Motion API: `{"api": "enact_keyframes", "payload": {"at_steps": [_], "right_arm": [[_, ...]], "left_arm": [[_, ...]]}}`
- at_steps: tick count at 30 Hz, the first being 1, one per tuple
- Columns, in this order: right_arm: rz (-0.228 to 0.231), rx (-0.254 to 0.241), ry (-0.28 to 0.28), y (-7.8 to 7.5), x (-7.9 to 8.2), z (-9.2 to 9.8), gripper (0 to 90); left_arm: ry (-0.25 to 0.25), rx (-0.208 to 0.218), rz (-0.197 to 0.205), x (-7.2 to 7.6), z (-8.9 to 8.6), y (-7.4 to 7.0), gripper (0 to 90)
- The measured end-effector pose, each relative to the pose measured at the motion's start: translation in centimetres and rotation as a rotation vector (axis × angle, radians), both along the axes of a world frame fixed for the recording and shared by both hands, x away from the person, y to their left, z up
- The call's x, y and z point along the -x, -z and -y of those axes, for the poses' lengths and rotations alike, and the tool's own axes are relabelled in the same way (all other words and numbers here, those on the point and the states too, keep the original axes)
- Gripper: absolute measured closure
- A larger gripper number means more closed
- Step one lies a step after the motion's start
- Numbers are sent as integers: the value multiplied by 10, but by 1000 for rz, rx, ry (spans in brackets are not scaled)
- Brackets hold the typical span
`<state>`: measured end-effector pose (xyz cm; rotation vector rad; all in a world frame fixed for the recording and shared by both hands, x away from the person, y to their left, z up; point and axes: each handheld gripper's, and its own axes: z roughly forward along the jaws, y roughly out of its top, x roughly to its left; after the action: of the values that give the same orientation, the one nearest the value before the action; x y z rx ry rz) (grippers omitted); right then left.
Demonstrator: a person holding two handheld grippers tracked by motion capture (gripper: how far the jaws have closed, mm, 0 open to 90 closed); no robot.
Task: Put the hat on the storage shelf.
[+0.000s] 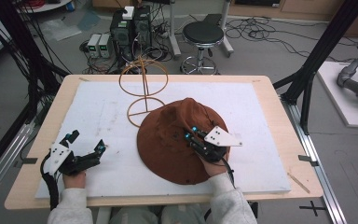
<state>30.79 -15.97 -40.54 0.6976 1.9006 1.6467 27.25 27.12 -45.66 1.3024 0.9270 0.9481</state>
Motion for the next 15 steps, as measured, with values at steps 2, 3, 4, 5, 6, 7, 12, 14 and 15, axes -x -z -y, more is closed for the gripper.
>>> {"api": "enact_keyframes", "payload": {"at_steps": [2,3,4,5,6,7,12,14,15], "right_arm": [[15,6,3,0,1,0,872],[22,4,9,0,1,-1,873],[35,7,12,-1,1,-1,875],[55,9,18,-1,2,0,876],[55,9,18,-1,2,0,876],[58,8,20,-2,3,-1,877],[119,-8,51,-5,7,1,878],[145,-18,70,-7,9,2,878],[154,-25,70,-8,9,2,879]], "left_arm": [[1,-1,-1,0,0,0,18],[0,0,0,0,0,0,18],[1,0,0,0,0,0,18],[1,0,0,0,0,0,18],[1,0,-1,0,0,0,18],[0,1,-1,0,0,0,18],[1,0,-2,0,0,0,18],[2,-2,-1,0,0,0,18],[1,-1,0,0,0,0,18]]}}
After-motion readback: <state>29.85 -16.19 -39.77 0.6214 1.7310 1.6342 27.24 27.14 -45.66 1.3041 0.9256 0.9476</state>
